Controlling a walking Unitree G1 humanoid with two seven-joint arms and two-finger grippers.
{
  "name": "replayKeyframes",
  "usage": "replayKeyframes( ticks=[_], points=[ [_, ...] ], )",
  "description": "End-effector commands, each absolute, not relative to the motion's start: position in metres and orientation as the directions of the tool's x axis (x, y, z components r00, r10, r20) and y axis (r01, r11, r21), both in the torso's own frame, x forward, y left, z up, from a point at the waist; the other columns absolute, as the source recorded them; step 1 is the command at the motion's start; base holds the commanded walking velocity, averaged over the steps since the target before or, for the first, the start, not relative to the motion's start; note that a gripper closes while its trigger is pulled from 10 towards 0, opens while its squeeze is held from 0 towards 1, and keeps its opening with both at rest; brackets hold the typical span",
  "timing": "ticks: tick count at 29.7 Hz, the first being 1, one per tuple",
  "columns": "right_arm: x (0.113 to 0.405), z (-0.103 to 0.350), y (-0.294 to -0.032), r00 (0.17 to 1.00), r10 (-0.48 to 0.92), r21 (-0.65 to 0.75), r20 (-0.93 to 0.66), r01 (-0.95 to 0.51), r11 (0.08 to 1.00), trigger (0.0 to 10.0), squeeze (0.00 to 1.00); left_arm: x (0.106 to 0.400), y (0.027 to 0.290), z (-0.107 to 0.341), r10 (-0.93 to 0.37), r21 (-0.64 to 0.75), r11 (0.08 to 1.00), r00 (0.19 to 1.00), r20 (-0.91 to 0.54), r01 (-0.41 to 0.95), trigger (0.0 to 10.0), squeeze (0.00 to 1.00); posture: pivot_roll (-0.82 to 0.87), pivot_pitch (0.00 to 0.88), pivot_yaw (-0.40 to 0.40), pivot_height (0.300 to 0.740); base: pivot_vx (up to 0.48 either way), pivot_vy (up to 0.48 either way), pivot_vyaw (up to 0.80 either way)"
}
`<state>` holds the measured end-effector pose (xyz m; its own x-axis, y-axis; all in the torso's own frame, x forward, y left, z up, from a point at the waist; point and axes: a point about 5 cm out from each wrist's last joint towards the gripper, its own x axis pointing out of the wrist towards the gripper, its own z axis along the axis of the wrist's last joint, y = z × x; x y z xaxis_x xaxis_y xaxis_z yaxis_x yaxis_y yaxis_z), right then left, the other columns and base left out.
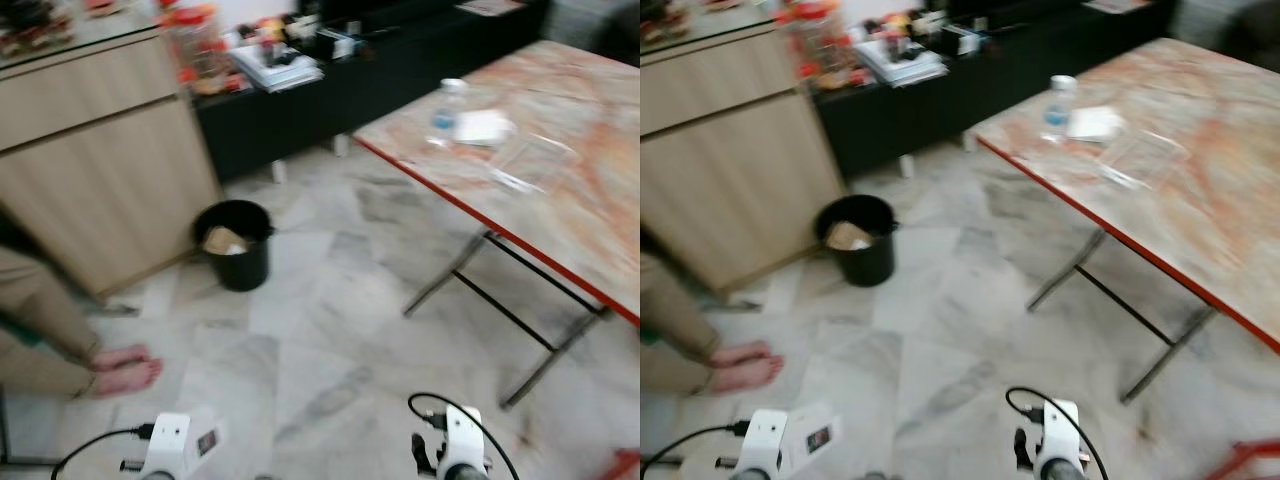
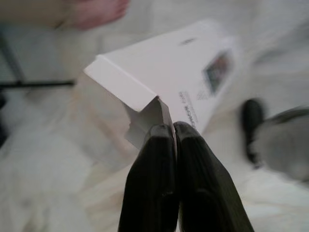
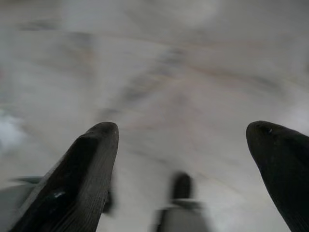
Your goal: Picking trash to rubbish bin
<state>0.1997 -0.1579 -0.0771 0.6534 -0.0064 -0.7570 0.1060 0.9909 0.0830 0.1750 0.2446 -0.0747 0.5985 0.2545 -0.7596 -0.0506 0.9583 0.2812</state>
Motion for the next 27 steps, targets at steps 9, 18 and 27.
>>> replayKeyframes(
  ticks=[9,18,27],
  points=[
    [0.1906,-0.0818,-0.1658,0.621,-0.027,0.068,-0.783,0.129,0.989,10.0,0.00,0.1820,0.2404,-0.0725,0.244,0.273,0.961,0.612,-0.752,-0.047,10.0,0.00,0.11,0.097,0.037,0.728,0.386,0.000,0.00],
    [0.1902,-0.0820,-0.1664,0.621,-0.029,0.068,-0.784,0.132,0.989,10.0,0.00,0.1832,0.2391,-0.0723,0.239,0.271,0.962,0.614,-0.752,-0.043,10.0,0.00,0.12,0.114,0.035,0.728,0.382,0.000,0.00],
    [0.1850,-0.0850,-0.1622,0.601,-0.010,0.020,-0.799,0.042,0.999,10.0,0.00,0.1834,0.2385,-0.0724,0.240,0.267,0.962,0.614,-0.752,-0.049,10.0,0.00,0.12,0.136,0.037,0.728,0.383,0.000,0.33]
  ],
)
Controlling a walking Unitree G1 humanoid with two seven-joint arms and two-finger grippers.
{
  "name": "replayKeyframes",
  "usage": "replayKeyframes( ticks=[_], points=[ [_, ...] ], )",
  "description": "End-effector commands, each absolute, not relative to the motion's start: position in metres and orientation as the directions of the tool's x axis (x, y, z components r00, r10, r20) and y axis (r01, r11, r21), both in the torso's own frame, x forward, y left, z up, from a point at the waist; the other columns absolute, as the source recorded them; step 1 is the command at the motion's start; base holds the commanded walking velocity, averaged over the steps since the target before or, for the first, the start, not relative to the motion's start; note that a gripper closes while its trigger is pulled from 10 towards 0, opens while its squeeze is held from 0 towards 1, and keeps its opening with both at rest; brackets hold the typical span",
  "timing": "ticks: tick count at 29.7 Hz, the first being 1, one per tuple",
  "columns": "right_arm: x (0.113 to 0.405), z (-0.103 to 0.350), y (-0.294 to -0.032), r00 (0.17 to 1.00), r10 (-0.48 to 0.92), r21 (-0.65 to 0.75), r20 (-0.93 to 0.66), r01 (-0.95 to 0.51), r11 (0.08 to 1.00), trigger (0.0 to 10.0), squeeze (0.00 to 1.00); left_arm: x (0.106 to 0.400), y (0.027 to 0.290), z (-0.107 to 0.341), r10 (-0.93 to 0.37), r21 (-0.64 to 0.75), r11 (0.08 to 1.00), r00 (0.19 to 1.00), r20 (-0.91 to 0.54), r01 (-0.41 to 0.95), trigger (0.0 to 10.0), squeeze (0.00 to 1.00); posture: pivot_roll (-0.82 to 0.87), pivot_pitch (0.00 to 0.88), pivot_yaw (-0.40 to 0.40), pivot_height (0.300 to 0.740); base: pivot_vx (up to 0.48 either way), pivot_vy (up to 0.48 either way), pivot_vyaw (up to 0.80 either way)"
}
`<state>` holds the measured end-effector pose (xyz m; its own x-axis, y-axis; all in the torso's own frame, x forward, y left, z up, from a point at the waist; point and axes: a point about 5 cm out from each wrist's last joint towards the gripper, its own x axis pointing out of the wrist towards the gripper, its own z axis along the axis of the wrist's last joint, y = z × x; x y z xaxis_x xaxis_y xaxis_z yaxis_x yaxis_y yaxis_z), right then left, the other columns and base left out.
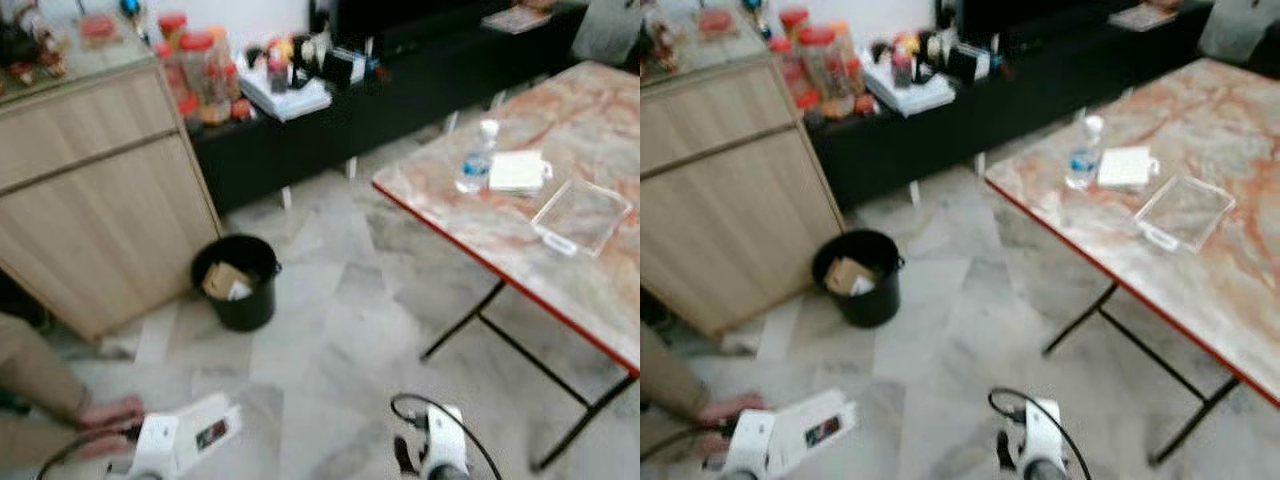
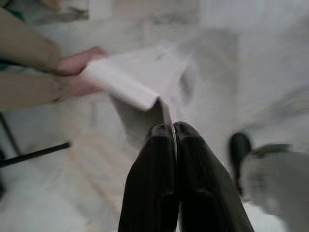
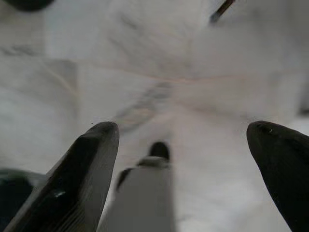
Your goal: Picking trash to rubbish bin
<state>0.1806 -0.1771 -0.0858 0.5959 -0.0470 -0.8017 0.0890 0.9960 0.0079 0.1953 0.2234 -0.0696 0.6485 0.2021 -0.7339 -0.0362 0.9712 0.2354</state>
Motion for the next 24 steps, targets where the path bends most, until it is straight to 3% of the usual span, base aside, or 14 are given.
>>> replayKeyframes(
  ticks=[1,4,13,19,24],
  points=[
    [0.1847,-0.0851,-0.1617,0.600,-0.009,0.019,-0.800,0.040,0.999,10.0,0.00,0.1833,0.2387,-0.0724,0.240,0.267,0.962,0.614,-0.752,-0.049,10.0,0.00,0.12,0.136,0.037,0.728,0.382,0.000,0.80],
    [0.1846,-0.0851,-0.1605,0.603,-0.009,0.034,-0.798,0.061,0.998,10.0,0.00,0.1831,0.2394,-0.0723,0.242,0.268,0.962,0.613,-0.752,-0.051,10.0,0.00,0.12,0.139,0.037,0.728,0.382,0.000,0.71],
    [0.1846,-0.0855,-0.1586,0.596,-0.010,0.015,-0.803,0.036,0.999,10.0,0.00,0.1830,0.2407,-0.0720,0.246,0.269,0.962,0.612,-0.751,-0.056,10.0,0.00,0.13,0.144,0.039,0.728,0.379,0.000,0.00],
    [0.1865,-0.0846,-0.1561,0.601,-0.001,0.013,-0.799,0.019,1.000,10.0,0.00,0.1832,0.2415,-0.0717,0.247,0.268,0.962,0.612,-0.751,-0.059,10.0,0.00,0.13,0.144,0.040,0.728,0.320,0.000,0.50],
    [0.1862,-0.0848,-0.1550,0.599,-0.002,0.018,-0.801,0.026,1.000,10.0,0.00,0.1840,0.2406,-0.0715,0.242,0.264,0.963,0.617,-0.749,-0.056,10.0,0.00,0.13,0.143,0.043,0.728,0.264,0.000,0.00]
  ],
)
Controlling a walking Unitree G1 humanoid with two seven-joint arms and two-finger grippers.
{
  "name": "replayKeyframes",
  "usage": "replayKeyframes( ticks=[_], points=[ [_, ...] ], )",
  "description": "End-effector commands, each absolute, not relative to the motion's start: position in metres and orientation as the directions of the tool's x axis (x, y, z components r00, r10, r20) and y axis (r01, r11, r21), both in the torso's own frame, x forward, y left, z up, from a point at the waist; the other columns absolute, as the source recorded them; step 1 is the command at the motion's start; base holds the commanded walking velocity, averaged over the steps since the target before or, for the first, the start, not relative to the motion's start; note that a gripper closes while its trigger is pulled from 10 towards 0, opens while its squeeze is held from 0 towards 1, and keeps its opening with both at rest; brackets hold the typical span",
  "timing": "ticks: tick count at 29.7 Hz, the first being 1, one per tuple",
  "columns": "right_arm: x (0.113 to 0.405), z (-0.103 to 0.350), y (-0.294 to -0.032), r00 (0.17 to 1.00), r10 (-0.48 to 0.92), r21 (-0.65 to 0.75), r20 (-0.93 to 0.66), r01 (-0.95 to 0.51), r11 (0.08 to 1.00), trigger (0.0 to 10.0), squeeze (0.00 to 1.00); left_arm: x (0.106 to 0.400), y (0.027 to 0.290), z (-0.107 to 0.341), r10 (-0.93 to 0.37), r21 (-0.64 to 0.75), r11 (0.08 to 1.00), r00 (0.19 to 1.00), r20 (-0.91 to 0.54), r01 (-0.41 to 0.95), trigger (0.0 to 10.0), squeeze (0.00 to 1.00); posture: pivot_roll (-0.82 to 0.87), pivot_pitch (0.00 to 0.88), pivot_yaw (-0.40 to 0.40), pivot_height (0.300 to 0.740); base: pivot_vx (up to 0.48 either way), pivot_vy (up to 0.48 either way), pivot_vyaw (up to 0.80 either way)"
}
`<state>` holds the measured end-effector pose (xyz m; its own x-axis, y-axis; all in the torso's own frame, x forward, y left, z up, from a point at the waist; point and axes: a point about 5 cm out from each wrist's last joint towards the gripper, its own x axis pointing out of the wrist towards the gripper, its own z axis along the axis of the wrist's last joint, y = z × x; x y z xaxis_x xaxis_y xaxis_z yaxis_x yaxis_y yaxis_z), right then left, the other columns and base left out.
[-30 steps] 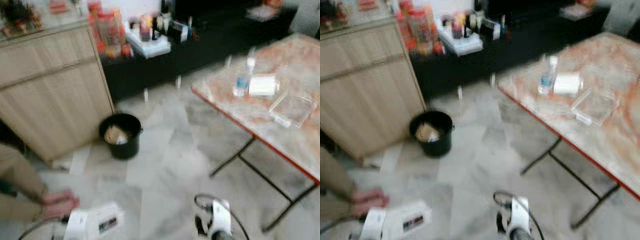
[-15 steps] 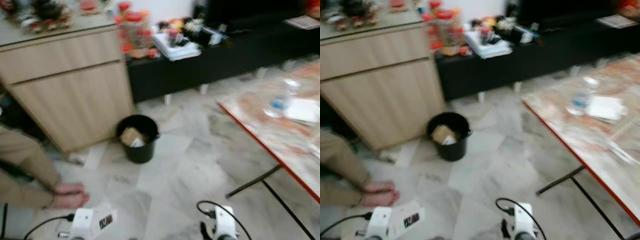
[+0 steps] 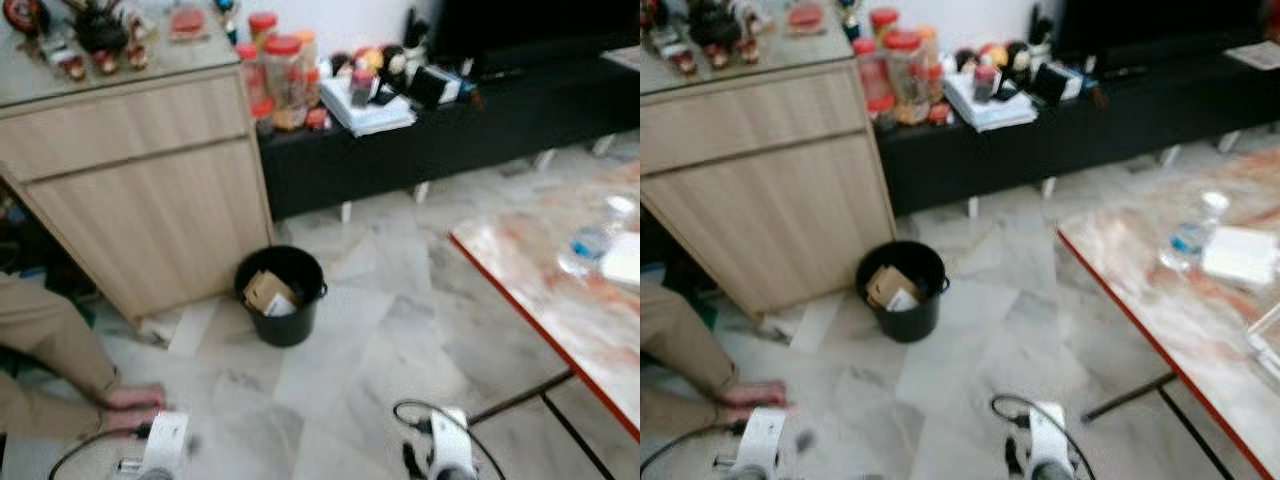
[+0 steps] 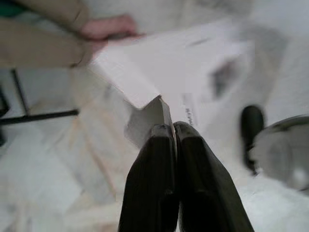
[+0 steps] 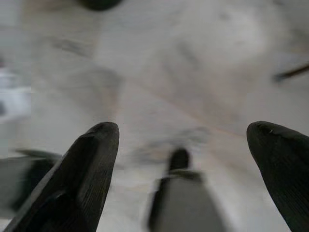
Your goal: Picking trash to rubbish bin
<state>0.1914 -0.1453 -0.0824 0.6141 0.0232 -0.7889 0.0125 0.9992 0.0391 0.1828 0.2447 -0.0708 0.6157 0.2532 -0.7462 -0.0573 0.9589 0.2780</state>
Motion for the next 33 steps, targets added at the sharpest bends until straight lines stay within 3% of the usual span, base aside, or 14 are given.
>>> replayKeyframes(
  ticks=[1,18,22,33],
  points=[
    [0.1862,-0.0849,-0.1548,0.598,-0.001,0.016,-0.801,0.022,1.000,10.0,0.00,0.1841,0.2407,-0.0714,0.242,0.264,0.963,0.617,-0.749,-0.056,10.0,0.00,0.13,0.143,0.044,0.728,0.266,0.000,0.00],
    [0.1865,-0.0845,-0.1541,0.604,0.004,0.011,-0.797,0.009,1.000,10.0,0.00,0.1833,0.2410,-0.0717,0.241,0.263,0.963,0.616,-0.750,-0.057,10.0,0.00,0.13,0.145,0.045,0.728,0.266,0.000,0.13],
    [0.1861,-0.0847,-0.1535,0.605,0.002,0.019,-0.796,0.021,1.000,10.0,0.00,0.1829,0.2409,-0.0719,0.241,0.261,0.963,0.616,-0.750,-0.058,10.0,0.00,0.13,0.145,0.044,0.728,0.268,0.000,0.75],
    [0.1873,-0.0841,-0.1545,0.609,0.002,0.012,-0.793,0.013,1.000,10.0,0.00,0.1829,0.2408,-0.0719,0.241,0.261,0.963,0.616,-0.750,-0.058,10.0,0.00,0.13,0.141,0.046,0.728,0.265,0.000,0.00]
  ],
)
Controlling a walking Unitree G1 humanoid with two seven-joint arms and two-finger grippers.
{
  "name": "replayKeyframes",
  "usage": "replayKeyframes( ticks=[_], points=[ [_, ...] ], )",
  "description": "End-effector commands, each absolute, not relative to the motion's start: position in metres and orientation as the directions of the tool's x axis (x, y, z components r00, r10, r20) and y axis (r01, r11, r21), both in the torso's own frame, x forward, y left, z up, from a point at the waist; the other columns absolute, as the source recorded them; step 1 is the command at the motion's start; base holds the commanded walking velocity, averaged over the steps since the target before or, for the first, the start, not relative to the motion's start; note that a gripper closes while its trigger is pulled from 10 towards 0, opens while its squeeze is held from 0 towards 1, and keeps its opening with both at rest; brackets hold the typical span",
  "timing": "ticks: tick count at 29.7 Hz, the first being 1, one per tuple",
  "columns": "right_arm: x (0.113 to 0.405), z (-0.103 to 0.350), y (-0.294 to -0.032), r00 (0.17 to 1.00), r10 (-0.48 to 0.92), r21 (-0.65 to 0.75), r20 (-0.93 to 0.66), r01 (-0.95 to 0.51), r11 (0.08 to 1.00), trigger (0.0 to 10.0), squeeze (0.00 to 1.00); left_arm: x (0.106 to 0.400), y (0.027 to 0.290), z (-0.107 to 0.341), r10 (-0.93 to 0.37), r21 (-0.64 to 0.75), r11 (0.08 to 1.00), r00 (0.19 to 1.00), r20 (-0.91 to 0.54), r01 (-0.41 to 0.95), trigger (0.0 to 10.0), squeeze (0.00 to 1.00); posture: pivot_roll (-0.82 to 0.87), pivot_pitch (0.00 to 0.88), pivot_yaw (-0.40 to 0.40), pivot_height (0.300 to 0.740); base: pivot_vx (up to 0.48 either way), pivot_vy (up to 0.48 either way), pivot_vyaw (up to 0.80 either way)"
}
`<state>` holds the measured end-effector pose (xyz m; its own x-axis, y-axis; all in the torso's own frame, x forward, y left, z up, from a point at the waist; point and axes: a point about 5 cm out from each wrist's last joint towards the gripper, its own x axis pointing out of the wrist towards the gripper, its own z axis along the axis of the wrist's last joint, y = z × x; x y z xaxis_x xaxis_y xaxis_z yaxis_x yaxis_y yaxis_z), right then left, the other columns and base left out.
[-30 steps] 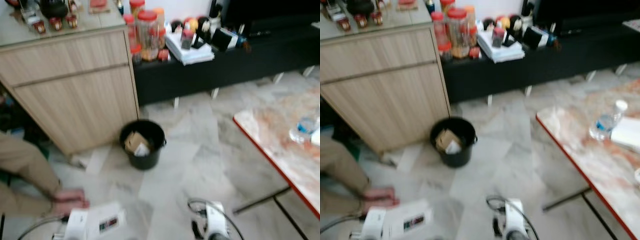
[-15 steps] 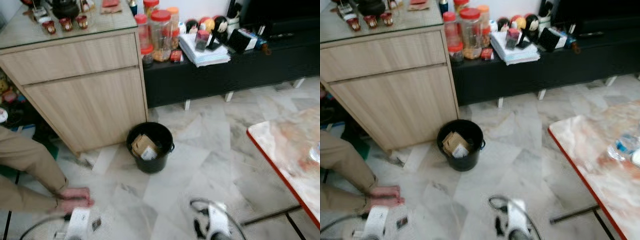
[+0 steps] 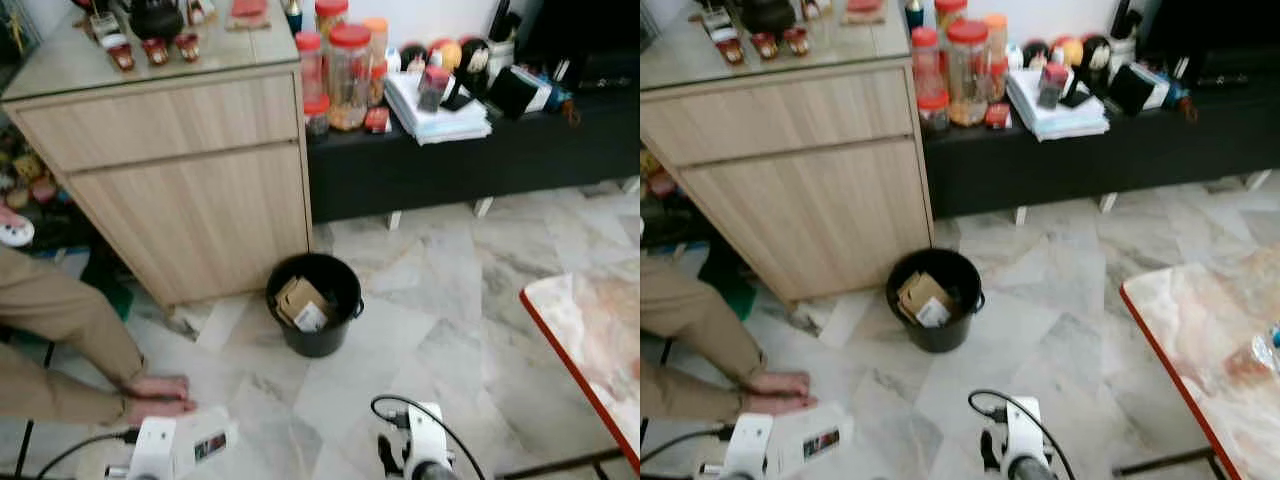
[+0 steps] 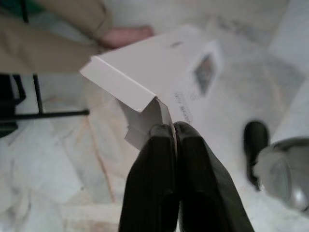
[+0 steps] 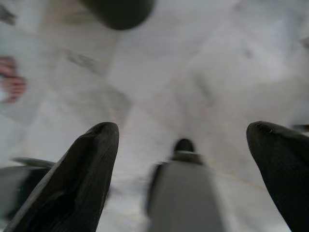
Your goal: Picking trash to rubbish bin
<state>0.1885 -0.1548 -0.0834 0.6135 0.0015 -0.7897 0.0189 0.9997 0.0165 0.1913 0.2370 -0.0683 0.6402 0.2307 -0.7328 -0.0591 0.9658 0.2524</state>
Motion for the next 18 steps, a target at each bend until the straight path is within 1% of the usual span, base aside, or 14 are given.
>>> replayKeyframes(
  ticks=[1,5,13,18],
  points=[
    [0.1874,-0.0840,-0.1546,0.610,0.002,0.010,-0.793,0.010,1.000,10.0,0.00,0.1830,0.2409,-0.0718,0.241,0.262,0.963,0.616,-0.750,-0.058,10.0,0.00,0.13,0.141,0.046,0.728,0.262,0.000,0.49],
    [0.1869,-0.0842,-0.1546,0.611,0.000,0.012,-0.792,0.015,1.000,10.0,0.00,0.1820,0.2426,-0.0718,0.247,0.265,0.962,0.615,-0.749,-0.063,10.0,0.00,0.13,0.136,0.047,0.728,0.268,0.000,0.54],
    [0.1867,-0.0842,-0.1549,0.612,0.003,0.010,-0.791,0.008,1.000,10.0,0.00,0.1794,0.2448,-0.0724,0.251,0.269,0.961,0.609,-0.752,-0.063,10.0,0.00,0.13,0.128,0.049,0.728,0.269,0.000,0.00],
    [0.1872,-0.0838,-0.1554,0.618,0.003,0.012,-0.786,0.010,1.000,10.0,0.00,0.1792,0.2454,-0.0723,0.250,0.270,0.961,0.610,-0.751,-0.062,10.0,0.00,0.13,0.124,0.051,0.728,0.268,0.000,0.50]
  ],
)
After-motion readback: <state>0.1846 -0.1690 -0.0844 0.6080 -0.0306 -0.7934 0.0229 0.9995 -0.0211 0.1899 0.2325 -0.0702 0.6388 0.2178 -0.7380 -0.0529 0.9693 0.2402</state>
